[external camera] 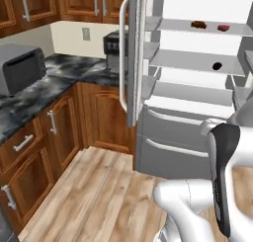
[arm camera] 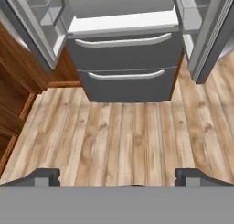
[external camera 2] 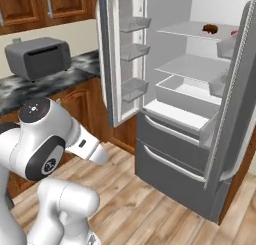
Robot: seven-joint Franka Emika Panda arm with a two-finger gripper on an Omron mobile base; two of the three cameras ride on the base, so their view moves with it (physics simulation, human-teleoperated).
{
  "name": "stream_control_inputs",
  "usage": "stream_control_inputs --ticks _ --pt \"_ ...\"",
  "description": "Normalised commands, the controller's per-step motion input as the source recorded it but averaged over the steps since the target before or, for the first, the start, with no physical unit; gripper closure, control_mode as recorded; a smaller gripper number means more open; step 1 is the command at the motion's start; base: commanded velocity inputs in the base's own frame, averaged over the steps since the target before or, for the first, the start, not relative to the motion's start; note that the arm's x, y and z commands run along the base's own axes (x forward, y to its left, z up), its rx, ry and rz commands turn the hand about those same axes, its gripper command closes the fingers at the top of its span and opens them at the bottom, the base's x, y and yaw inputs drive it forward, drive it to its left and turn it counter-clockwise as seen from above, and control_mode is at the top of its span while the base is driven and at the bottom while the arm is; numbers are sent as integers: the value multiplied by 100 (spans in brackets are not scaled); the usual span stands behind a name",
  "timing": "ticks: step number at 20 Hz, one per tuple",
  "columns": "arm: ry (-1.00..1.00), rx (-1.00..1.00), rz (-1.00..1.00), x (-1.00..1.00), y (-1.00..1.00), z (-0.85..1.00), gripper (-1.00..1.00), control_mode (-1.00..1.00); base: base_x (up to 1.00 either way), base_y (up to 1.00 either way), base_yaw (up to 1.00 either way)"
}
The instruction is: Gather the eggplant and carrot from the fridge and place them on a tray on the dining counter. Then gather the steak and chicken drumstick from the fridge and place them on the other tray.
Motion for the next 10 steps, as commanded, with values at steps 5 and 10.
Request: stream_control_inputs --ticks 5,10 --pt "0 0 0 0 0 0 -100 100 72 1 -26" --pt "0 0 0 0 0 0 -100 100 71 1 -25"
